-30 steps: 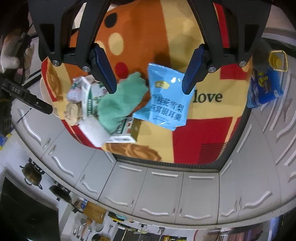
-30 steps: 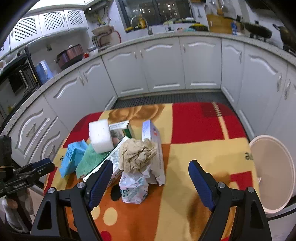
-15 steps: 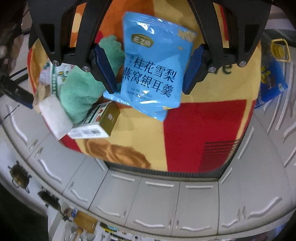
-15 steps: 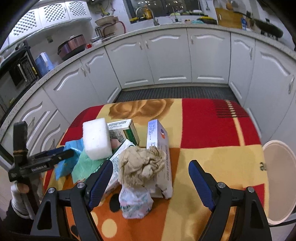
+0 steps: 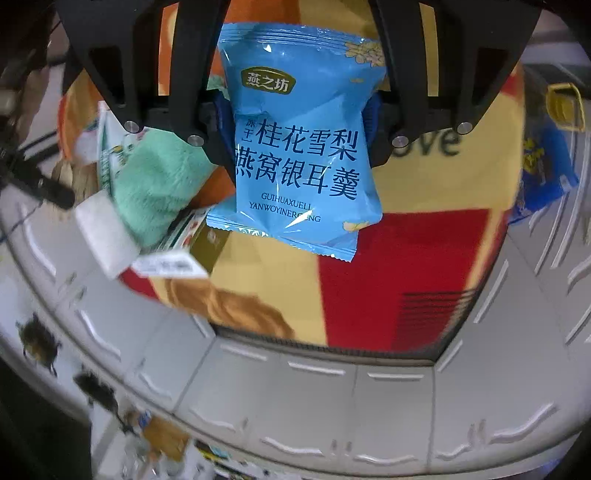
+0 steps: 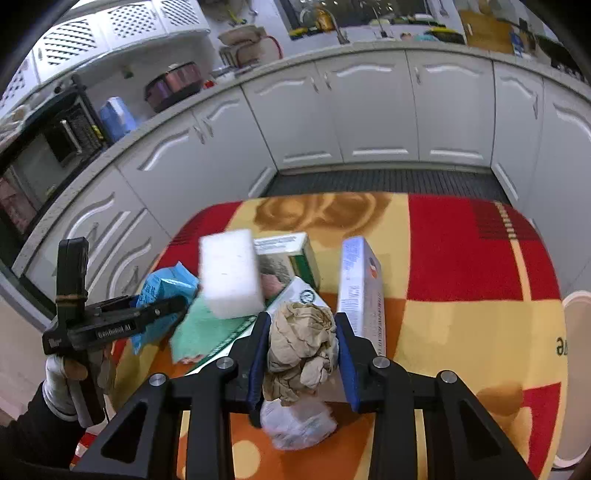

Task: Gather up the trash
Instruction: 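Grasp the blue snack packet with the left gripper while the right grasps crumpled brown paper, then carry the blue packet and brown paper to the beige bin and open both grippers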

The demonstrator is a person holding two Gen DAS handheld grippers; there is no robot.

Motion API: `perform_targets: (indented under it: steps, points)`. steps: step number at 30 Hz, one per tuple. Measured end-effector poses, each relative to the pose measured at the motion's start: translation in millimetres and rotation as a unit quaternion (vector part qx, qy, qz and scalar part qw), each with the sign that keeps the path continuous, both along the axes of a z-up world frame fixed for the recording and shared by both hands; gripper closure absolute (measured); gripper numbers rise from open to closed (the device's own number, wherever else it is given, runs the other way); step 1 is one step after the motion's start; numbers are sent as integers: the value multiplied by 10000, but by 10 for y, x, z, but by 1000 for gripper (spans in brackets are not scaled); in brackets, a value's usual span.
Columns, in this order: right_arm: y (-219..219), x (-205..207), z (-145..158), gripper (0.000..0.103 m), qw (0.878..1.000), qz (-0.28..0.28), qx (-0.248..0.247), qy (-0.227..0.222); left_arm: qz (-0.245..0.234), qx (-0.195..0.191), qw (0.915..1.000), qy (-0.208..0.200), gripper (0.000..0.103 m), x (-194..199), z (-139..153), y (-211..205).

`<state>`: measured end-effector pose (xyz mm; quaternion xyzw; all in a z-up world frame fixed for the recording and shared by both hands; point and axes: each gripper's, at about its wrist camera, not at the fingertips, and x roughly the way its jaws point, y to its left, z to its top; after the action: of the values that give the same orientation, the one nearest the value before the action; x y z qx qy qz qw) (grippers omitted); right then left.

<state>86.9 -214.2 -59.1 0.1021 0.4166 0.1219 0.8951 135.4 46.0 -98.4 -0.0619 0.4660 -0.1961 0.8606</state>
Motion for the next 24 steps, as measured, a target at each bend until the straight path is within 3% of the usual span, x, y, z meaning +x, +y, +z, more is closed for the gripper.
perform_targets:
  steps: [7, 12, 18, 24]
  points:
    - [-63, -183, 271, 70, 9990, 3, 150, -413, -23, -80, 9989, -451, 51, -211, 465, 8]
    - [-180, -330, 406, 70, 9978, -91, 258, -599, -300, -245, 9968, -706, 51, -430, 731, -265]
    - [-356, -512, 445, 70, 9973, -263, 190, -660, -611, -302, 9942, -836, 51, -628, 856, -684]
    - [-625, -737, 430, 70, 9961, -463, 213, -714, -729, -88, 9931, -911, 51, -849, 884, -1131]
